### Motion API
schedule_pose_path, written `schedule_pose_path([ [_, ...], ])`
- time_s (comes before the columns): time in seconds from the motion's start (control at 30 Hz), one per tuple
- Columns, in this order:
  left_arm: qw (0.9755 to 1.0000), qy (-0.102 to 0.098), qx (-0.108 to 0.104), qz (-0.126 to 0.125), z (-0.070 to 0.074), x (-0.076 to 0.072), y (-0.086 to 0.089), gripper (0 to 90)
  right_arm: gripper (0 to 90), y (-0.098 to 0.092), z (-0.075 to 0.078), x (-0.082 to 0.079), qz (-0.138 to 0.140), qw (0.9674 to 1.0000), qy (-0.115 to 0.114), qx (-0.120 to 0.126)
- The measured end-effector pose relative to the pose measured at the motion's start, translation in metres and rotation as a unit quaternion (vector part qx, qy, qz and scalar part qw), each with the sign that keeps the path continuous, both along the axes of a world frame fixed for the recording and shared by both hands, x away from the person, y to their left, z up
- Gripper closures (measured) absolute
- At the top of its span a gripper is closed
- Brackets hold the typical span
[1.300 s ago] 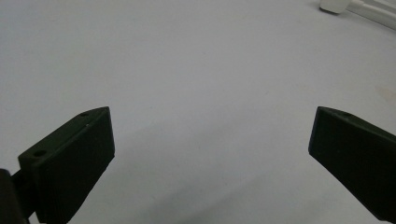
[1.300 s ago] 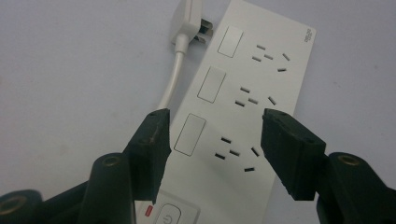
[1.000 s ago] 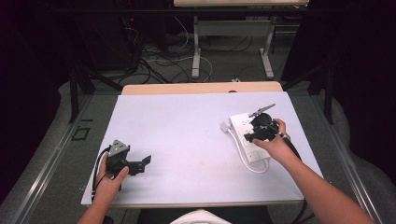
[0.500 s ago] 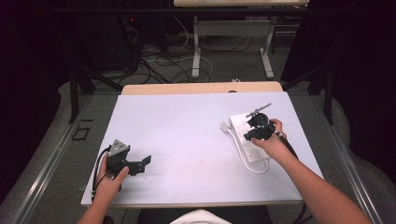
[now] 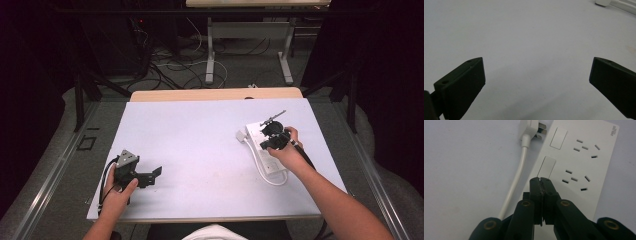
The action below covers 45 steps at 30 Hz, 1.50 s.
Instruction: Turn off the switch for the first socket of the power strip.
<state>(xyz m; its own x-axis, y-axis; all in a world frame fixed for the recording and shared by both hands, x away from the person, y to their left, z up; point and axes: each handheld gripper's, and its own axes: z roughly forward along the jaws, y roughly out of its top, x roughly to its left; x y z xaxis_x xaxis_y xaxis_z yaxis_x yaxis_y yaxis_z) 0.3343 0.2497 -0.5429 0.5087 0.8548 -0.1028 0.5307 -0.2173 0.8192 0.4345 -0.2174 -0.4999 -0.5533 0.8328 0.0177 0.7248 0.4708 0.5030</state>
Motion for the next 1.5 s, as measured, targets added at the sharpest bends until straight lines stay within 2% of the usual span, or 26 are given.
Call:
schedule_pose_path([
  [0.07,1.0,-0.002,0.0,0.0,-0.0001,0.0001,0.0,0.2,90.0,-0.0003,-0.0011,0.0014,0.006,1.0,-0.001,0.0],
  [0.57,1.0,-0.001,-0.001,0.001,0.0001,0.0,0.0003,0.2,90.0,0.0035,-0.0085,0.0071,-0.007,0.9999,0.012,-0.003],
  [0.6,1.0,-0.001,0.0,0.001,0.0001,0.0,0.0003,0.2,90.0,0.0024,-0.0092,0.0083,0.004,0.9999,0.012,-0.006],
  [0.7,1.0,-0.002,0.0,-0.001,0.0001,0.0003,0.0002,0.2,90.0,0.003,-0.0091,0.0082,-0.004,0.9999,0.012,-0.004],
  [0.73,1.0,-0.002,0.0,-0.001,0.0001,0.0002,0.0001,0.2,90.0,0.0024,-0.0098,0.0084,-0.002,1.0,0.007,0.0],
  [0.8,1.0,-0.001,0.001,-0.001,0.0004,-0.0001,0.0002,0.2,90.0,0.002,-0.0102,0.0085,0.002,0.9999,0.011,0.005],
  [1.0,1.0,-0.002,0.0,-0.001,0.0004,-0.0002,0.0001,0.2,90.0,0.0033,-0.0098,0.0079,-0.008,0.9999,0.014,-0.005],
  [1.03,1.0,-0.008,-0.001,0.002,-0.0003,0.0,-0.0006,0.2,90.0,0.0033,-0.0099,0.0078,-0.008,0.9999,0.014,-0.005],
  [1.07,1.0,-0.005,0.0,0.0,0.0,0.0,-0.0003,0.2,90.0,0.0023,-0.0105,0.008,-0.001,1.0,0.009,0.001],
  [1.17,1.0,-0.003,0.001,-0.001,0.0004,-0.0001,-0.0001,0.2,90.0,0.0016,-0.0098,0.0079,0.0,0.9999,0.013,-0.002],
  [1.2,1.0,-0.003,0.001,-0.001,0.0004,-0.0001,-0.0001,0.2,90.0,0.0015,-0.0104,0.0077,-0.001,0.9999,0.011,0.006],
  [1.43,1.0,-0.004,0.004,-0.003,0.0006,-0.0001,0.0002,0.2,90.0,0.0016,-0.01,0.0066,-0.014,0.9997,0.019,0.007],
  [1.5,1.0,-0.004,0.005,-0.003,0.0006,-0.0001,0.0,0.2,90.0,0.0009,-0.0102,0.0069,-0.009,0.9998,0.016,0.006],
])
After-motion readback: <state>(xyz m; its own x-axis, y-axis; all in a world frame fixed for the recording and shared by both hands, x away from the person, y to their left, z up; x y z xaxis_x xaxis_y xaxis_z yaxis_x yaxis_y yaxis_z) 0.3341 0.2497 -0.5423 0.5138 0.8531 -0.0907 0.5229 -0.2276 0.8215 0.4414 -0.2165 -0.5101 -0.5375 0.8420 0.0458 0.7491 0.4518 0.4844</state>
